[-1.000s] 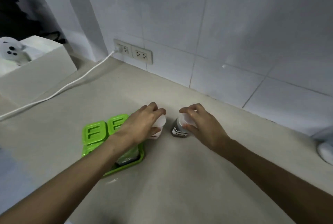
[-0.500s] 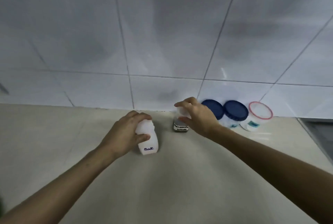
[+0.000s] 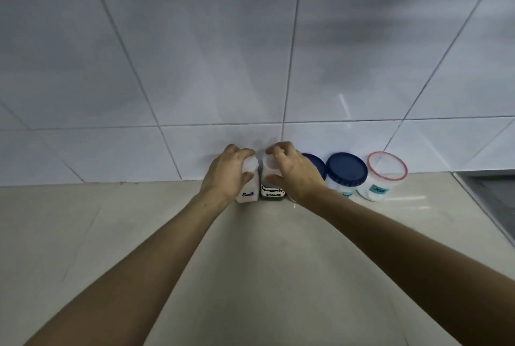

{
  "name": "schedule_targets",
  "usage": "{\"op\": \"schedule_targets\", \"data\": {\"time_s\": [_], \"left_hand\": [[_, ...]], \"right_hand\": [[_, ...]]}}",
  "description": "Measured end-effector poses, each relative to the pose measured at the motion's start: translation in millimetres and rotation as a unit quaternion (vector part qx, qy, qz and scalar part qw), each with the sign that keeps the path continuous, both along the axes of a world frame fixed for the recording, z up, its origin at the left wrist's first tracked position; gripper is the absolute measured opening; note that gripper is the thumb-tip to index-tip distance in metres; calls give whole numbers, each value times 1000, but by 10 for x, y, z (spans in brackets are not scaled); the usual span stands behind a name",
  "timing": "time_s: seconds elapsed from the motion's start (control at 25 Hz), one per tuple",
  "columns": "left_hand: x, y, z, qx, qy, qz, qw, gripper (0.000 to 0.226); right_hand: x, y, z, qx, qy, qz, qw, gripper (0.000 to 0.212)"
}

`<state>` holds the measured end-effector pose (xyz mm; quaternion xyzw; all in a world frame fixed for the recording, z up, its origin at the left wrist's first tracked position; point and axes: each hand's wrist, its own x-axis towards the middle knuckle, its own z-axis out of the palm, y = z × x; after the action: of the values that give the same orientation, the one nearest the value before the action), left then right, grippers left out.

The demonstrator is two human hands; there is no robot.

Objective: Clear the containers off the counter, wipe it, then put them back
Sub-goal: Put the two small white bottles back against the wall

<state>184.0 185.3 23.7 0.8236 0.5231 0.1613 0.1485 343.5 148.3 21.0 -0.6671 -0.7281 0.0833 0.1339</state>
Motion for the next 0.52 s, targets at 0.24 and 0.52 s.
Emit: {"op": "schedule_targets", "data": {"time_s": [0.24, 0.52], "left_hand": [[-585, -636, -79, 6, -91, 37, 995, 46], [-2238, -2541, -643, -58, -231, 219, 946, 33]], "right_hand": [[-177, -734, -135, 156, 134, -59, 977, 42], [-1841, -1734, -682, -21, 264, 89, 960, 24]]}}
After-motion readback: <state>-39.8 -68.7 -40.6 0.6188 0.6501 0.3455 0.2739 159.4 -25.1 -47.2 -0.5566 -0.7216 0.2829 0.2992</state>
